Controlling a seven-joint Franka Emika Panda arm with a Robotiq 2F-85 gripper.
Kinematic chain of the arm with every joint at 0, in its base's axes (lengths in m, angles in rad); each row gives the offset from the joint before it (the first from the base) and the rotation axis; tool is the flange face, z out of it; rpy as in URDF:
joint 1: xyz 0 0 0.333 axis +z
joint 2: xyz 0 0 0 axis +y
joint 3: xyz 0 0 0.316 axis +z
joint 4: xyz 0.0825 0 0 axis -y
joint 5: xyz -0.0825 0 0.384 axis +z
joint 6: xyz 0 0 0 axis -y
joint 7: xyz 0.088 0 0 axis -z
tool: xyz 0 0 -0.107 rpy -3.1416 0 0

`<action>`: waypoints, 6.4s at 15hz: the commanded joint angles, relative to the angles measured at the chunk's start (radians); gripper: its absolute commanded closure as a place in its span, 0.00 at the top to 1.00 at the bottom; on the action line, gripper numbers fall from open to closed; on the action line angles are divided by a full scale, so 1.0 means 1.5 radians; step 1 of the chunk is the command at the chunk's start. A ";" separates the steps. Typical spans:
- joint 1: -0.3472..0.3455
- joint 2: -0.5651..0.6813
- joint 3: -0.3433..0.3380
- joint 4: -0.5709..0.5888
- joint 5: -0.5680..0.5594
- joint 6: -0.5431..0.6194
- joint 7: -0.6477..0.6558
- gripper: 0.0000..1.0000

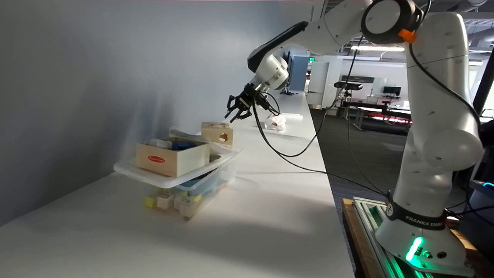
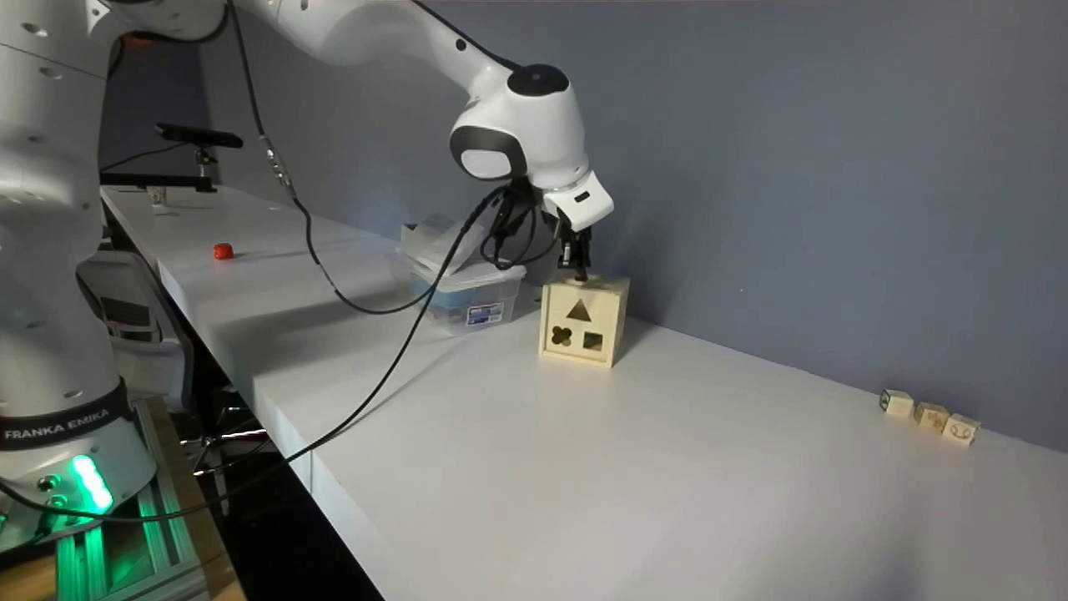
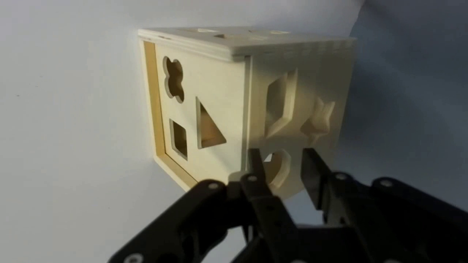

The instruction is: Remove the lid of the shape sorter, put it on top of the shape sorter and put the green block on the lunchbox

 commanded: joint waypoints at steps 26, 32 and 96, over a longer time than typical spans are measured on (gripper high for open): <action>-0.028 0.035 -0.005 -0.019 0.138 -0.048 -0.029 1.00; -0.029 0.043 -0.003 -0.013 0.149 -0.039 -0.043 1.00; -0.032 0.137 0.030 0.102 0.241 -0.041 -0.083 1.00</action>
